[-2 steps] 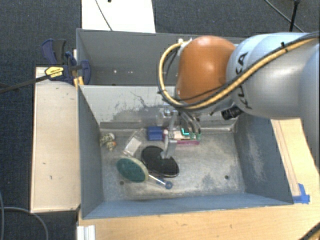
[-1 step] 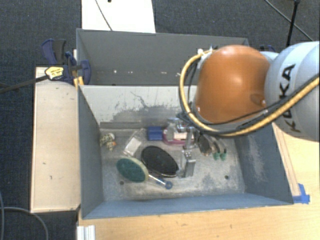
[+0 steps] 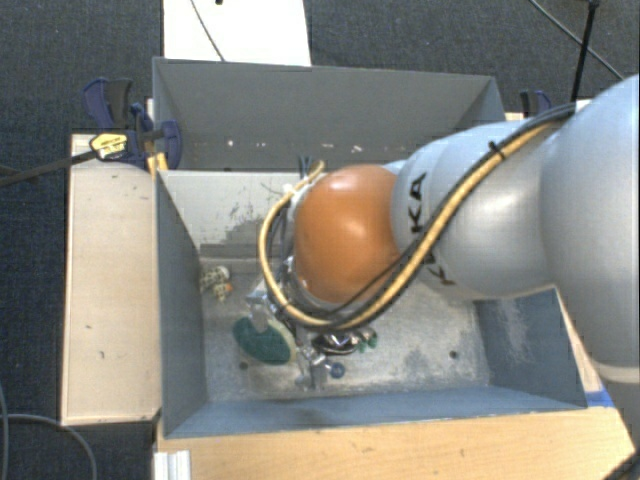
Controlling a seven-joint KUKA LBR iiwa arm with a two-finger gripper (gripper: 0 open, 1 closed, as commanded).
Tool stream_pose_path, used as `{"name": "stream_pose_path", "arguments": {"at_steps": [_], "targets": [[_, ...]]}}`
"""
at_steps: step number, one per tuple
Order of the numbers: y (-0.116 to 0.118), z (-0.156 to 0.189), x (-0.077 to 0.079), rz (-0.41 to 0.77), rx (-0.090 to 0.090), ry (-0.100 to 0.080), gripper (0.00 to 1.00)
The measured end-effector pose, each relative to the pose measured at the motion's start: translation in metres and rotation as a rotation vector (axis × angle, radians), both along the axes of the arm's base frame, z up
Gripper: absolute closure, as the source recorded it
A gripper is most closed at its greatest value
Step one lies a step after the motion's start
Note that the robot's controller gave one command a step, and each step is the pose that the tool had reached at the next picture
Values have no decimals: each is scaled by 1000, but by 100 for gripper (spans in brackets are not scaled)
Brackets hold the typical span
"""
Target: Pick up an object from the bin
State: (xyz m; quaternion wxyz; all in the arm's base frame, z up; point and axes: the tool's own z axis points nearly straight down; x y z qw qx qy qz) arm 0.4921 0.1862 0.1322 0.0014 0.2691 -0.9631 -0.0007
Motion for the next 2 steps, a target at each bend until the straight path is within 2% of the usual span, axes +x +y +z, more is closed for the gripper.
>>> {"name": "stream_pose_path", "arguments": {"at_steps": [1, 2], "targets": [[-4, -60, 18, 120, 8, -16, 0], [-4, -57, 18, 114, 9, -18, 100]]}}
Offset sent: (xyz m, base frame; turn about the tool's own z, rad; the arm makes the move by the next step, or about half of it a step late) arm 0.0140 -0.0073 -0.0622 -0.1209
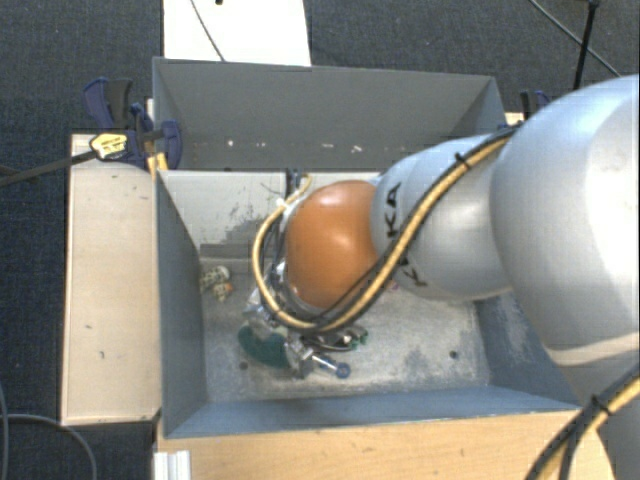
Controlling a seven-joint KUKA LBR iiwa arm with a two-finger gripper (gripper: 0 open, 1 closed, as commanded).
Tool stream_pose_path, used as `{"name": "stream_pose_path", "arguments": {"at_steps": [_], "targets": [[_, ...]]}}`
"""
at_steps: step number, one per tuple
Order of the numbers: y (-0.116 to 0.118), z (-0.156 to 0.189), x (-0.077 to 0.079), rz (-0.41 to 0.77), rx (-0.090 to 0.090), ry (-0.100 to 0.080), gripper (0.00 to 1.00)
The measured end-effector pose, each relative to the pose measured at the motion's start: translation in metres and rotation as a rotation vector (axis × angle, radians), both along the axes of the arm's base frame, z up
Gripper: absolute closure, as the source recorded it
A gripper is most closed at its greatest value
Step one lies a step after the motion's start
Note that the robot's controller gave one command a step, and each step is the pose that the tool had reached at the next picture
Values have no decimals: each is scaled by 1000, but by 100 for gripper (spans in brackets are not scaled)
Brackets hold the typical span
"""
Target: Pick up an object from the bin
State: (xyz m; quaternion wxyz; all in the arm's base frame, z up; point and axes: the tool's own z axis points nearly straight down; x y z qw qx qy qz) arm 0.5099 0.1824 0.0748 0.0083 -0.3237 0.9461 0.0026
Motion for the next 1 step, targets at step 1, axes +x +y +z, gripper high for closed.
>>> {"name": "stream_pose_path", "arguments": {"at_steps": [1], "targets": [[-11, 185, 21, 56, -7, 2, 100]]}}
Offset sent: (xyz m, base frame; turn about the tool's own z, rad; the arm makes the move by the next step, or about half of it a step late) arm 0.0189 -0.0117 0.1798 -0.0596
